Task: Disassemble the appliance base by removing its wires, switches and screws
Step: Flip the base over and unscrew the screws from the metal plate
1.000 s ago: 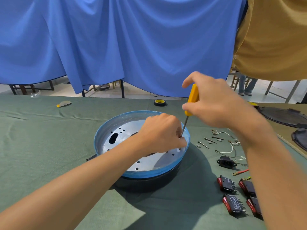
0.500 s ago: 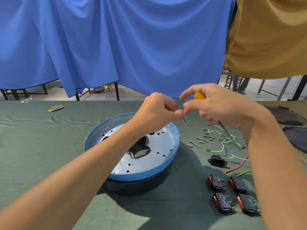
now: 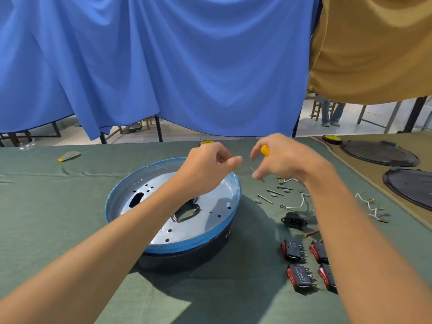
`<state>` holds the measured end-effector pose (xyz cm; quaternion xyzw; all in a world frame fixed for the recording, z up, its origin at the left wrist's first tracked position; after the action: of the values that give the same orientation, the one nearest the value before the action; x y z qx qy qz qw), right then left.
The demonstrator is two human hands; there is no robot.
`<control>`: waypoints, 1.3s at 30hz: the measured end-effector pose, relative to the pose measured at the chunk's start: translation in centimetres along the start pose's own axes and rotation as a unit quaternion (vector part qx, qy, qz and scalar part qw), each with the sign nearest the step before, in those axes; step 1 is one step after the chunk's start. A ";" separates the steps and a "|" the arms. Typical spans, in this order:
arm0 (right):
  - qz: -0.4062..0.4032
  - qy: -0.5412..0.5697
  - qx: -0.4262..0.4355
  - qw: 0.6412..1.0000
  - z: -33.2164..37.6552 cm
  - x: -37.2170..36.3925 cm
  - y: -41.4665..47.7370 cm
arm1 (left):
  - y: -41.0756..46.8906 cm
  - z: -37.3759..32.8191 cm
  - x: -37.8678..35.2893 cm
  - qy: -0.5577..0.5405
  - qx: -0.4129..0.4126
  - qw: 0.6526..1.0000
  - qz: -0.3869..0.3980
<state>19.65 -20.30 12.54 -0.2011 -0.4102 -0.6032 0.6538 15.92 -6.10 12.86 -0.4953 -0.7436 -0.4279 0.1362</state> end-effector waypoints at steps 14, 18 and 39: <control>0.093 -0.198 -0.035 0.975 -3.8 -7.2 -0.3 | -6.7 -0.9 -3.7 0.235 -0.139 0.909 0.314; 0.105 -0.165 -0.056 0.979 -4.3 -6.7 -0.2 | -5.6 -2.7 -2.2 0.286 -0.206 0.910 0.220; -0.051 0.431 -0.266 0.861 -6.2 -5.1 1.4 | 0.2 -3.0 -3.2 0.369 -0.307 0.877 -0.027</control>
<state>23.10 -21.56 5.27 -0.0666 0.0787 -0.7483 0.6553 16.90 -10.36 12.79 -0.2979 -0.4837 -0.7900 0.2305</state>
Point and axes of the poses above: each hand's wrist, its own y-axis towards the middle knuckle, its own x-axis out of the back of the hand, z = x × y, the point moved 10 cm from there along y, towards the middle knuckle, and after that the axes turned 13 degrees about -z, right-handed, at the moved point
